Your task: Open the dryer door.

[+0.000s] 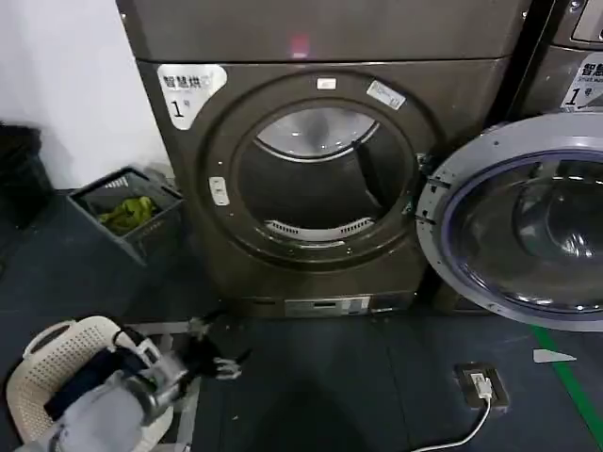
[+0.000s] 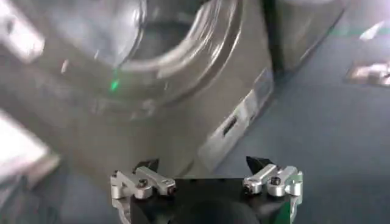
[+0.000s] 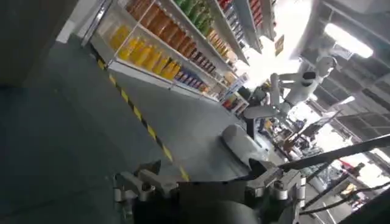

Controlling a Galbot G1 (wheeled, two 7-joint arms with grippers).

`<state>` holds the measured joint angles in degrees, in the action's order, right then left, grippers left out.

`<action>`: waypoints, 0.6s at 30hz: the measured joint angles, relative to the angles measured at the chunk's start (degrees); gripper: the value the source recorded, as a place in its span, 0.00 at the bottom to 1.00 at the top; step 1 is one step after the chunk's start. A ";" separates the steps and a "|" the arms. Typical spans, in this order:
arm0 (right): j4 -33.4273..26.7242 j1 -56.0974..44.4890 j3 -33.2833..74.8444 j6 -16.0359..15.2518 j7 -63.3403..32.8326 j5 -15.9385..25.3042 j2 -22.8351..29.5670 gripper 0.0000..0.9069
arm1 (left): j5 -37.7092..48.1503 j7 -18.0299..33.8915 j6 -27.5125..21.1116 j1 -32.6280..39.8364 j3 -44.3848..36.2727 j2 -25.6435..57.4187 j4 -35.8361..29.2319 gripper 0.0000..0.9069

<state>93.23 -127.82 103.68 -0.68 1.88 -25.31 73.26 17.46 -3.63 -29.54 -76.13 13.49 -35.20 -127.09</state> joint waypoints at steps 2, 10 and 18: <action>-0.06 0.04 0.00 -0.07 0.23 0.02 -0.04 1.00 | 2.63 2.02 -0.97 -1.29 1.20 0.67 1.21 1.00; -0.94 0.18 0.00 -0.18 0.74 0.12 -0.34 1.00 | 11.80 8.82 -1.20 -6.47 7.10 0.17 7.41 1.00; -1.61 0.38 -0.45 -0.35 0.84 0.26 -0.62 1.00 | 21.08 11.97 -5.52 -14.44 20.05 -4.70 9.61 1.00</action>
<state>91.61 -127.43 103.23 -1.04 2.72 -25.05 72.63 38.54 8.34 -35.07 -90.58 33.54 -39.90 -117.47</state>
